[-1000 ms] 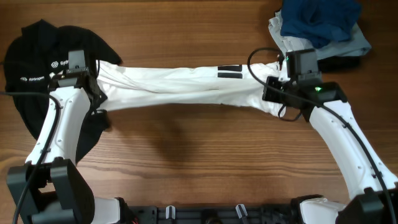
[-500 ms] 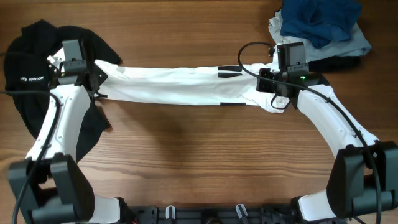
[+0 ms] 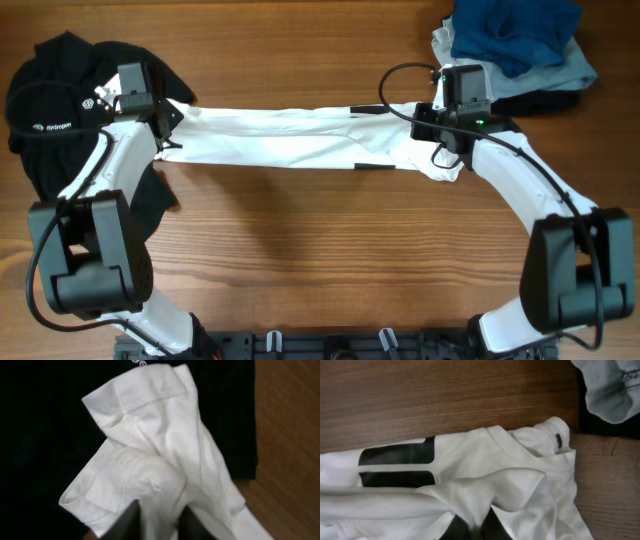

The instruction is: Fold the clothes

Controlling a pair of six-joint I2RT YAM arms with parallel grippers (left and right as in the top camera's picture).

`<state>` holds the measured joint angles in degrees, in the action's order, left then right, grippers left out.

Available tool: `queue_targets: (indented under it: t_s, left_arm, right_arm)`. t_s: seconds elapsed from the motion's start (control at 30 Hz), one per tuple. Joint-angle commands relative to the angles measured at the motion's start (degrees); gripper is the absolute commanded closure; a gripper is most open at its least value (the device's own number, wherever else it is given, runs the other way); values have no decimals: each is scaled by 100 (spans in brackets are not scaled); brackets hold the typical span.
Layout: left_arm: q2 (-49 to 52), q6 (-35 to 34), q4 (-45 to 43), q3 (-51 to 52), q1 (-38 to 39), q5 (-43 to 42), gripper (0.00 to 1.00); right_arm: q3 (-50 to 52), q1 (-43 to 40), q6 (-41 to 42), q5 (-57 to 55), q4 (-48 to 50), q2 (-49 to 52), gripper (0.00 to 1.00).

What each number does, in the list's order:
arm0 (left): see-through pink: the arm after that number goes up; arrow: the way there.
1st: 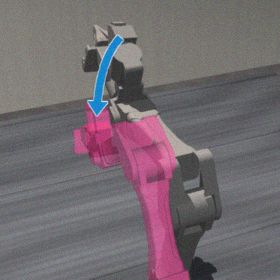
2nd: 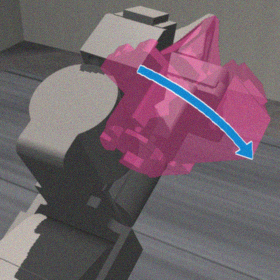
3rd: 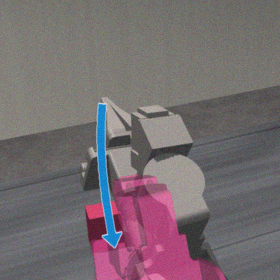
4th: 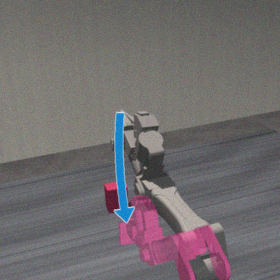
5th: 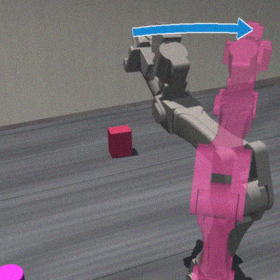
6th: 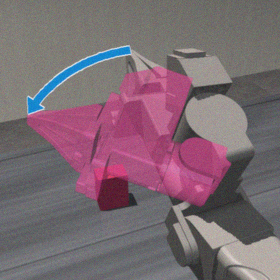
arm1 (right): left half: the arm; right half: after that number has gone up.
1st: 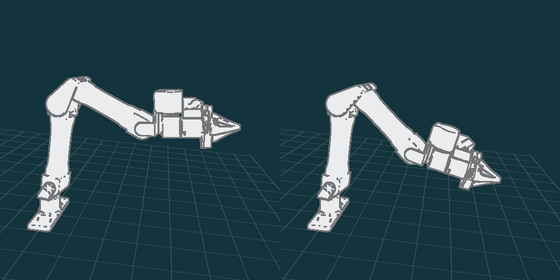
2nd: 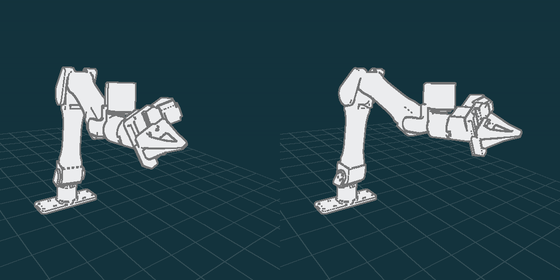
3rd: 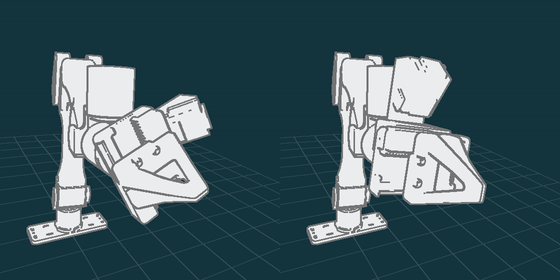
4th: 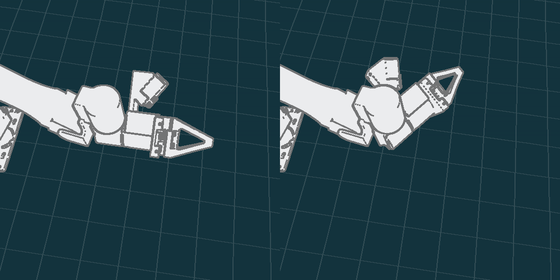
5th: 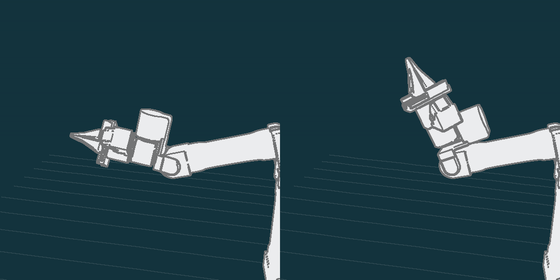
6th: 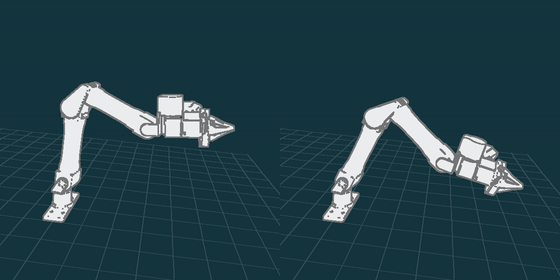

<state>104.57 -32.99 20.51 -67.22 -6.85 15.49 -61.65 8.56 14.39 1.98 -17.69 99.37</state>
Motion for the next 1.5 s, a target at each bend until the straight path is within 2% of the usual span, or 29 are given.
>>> queue_targets:
  t_s: [0.0, 0.03, 0.07, 0.17, 0.27, 0.4, 0.53, 0.77, 0.93, 1.13, 1.33, 1.47]
  left_arm:
    - [46, -2, -59, -94, -7, -7, 13]
    - [46, -2, -57, -94, -7, -4, 0]
    - [46, 7, -48, -94, -7, -4, 0]
    - [-37, 503, -42, -129, -7, -7, 0]
    - [-319, 973, 334, -284, -20, -4, 0]
    - [-769, 1276, 680, -448, -131, -66, 0]
    - [-892, 2208, 560, -446, -549, -1123, 0]
    - [-109, 3016, 485, -446, -1600, -2747, 0]
    - [446, 3606, 511, -446, -1845, -3683, 0]
    - [881, 3709, 444, -446, -1746, -3807, 2]
    - [1008, 3711, 393, -442, -1552, -3792, 12]
    - [1012, 3709, 350, -442, -1550, -3794, 24]
  right_arm:
    - [-76, -39, -90, -160, 68, 254, 33]
    - [-76, -39, -90, -157, 70, 254, 10]
    - [-94, -39, -94, -157, 68, 219, 0]
    - [-282, -39, -70, -151, -170, 96, 0]
    - [-686, -39, -74, -133, -863, -94, 0]
    - [-942, -37, -87, -66, -1375, -428, 0]
    - [-940, -37, -85, 85, -1569, -586, 0]
    - [-938, -37, -201, 81, -1958, -584, 0]
    - [-938, -37, -197, 83, -1958, -584, 1]
    - [-938, -37, -205, 81, -1956, -584, 0]
    - [-938, -37, -223, 81, -1958, -584, 0]
    - [-938, -37, -223, 81, -1963, -584, 0]
